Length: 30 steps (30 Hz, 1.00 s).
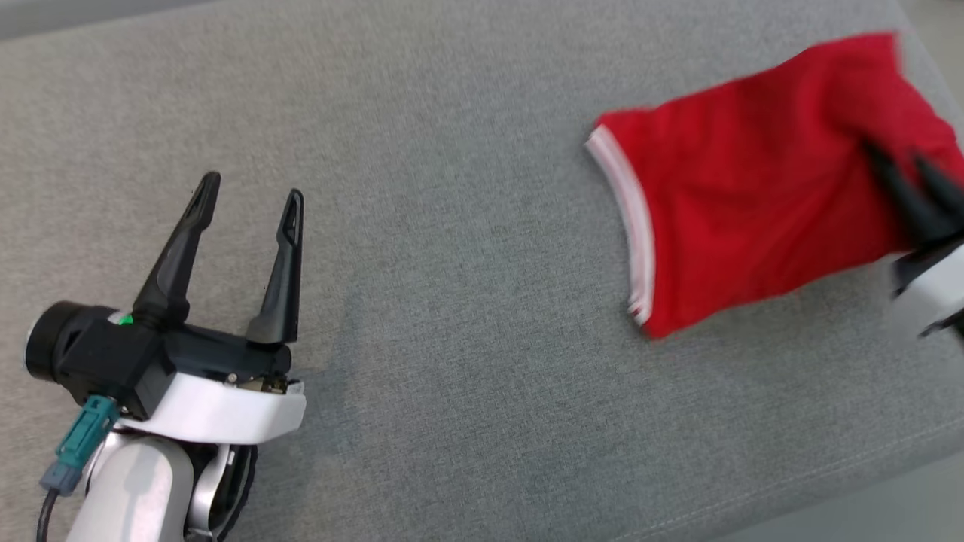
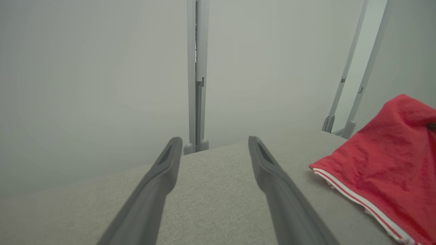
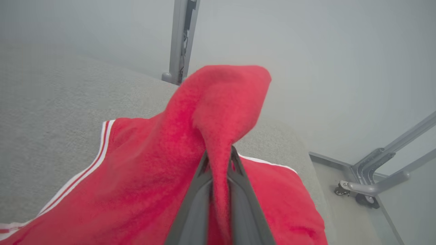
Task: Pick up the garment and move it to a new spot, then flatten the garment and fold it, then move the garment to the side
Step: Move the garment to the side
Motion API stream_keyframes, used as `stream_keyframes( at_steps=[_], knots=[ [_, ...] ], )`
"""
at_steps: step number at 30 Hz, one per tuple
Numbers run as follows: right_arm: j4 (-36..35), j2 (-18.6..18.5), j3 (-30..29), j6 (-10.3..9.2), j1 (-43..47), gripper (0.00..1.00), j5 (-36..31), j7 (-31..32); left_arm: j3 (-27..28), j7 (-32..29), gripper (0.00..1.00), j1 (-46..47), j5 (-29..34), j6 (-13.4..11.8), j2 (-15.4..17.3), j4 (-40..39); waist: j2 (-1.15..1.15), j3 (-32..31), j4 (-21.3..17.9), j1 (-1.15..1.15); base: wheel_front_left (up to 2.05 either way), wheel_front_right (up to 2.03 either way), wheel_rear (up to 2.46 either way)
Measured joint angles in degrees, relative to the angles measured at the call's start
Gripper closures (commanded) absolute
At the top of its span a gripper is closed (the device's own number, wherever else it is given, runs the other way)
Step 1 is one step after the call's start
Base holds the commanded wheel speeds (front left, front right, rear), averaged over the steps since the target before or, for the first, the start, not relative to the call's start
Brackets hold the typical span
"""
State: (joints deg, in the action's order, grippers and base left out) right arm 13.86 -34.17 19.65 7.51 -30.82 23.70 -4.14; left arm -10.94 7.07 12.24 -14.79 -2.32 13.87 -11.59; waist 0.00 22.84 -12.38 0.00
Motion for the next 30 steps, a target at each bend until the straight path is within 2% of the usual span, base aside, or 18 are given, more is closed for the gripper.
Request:
stream_keyframes(
  at_steps=[7, 11, 12, 14, 15, 22, 26, 30],
  knots=[
    [5.3, -9.6, -3.0, 0.00, -5.1, 1.00, 1.2, -1.6, -1.2, -1.2, 0.00, 3.7, 0.9, 1.1, 1.1, -1.0, 0.00, 5.4, -0.1, 0.00, 0.00, 0.00, 0.00],
    [8.8, -10.8, -3.6, 0.01, -7.2, 1.00, 1.6, -2.5, -1.4, -1.3, 0.00, 5.0, 1.2, 1.4, 1.4, -1.3, 0.00, 7.4, 0.2, 0.00, 0.00, 0.00, 0.00],
    [10.3, -10.7, -3.9, 0.01, -7.9, 0.85, 2.1, -2.8, -1.5, -1.3, 0.00, 5.4, 1.2, 1.6, 1.5, -1.3, 0.00, 7.9, 0.4, 0.00, 0.00, 0.00, 0.00],
    [13.6, -10.2, -4.3, 0.00, -9.5, 0.06, 2.8, -3.1, -1.5, -1.5, 0.00, 6.1, 1.2, 1.8, 1.7, -1.4, 0.00, 8.9, 0.6, 0.00, 0.00, 0.00, 0.00],
    [15.1, -9.7, -4.4, 0.00, -10.2, 0.00, 3.2, -3.4, -1.7, -1.5, 0.00, 6.4, 1.2, 1.8, 1.7, -1.4, 0.00, 9.4, 0.8, 0.00, 0.00, 0.00, 0.00],
    [23.8, -5.6, -7.8, 0.00, -13.2, 0.00, 3.7, -8.0, -1.8, -1.7, 0.00, 7.1, 1.2, 1.7, 1.9, -1.3, 0.00, 10.9, 1.5, 0.00, 0.00, 0.00, 0.00],
    [23.1, -2.7, -13.2, 0.00, -13.6, 0.00, 4.4, -10.3, -1.3, -1.4, 0.00, 6.9, 0.5, 1.2, 1.7, -0.4, 0.00, 9.9, 1.5, 0.00, 0.00, 0.00, 0.00],
    [18.4, 1.5, -18.8, 0.00, -11.8, 0.00, 2.6, -10.8, -0.8, -0.7, 0.00, 5.6, 0.0, 0.6, 1.5, 0.5, 0.00, 7.9, 1.3, 0.00, 0.00, 0.00, 0.00]
  ],
)
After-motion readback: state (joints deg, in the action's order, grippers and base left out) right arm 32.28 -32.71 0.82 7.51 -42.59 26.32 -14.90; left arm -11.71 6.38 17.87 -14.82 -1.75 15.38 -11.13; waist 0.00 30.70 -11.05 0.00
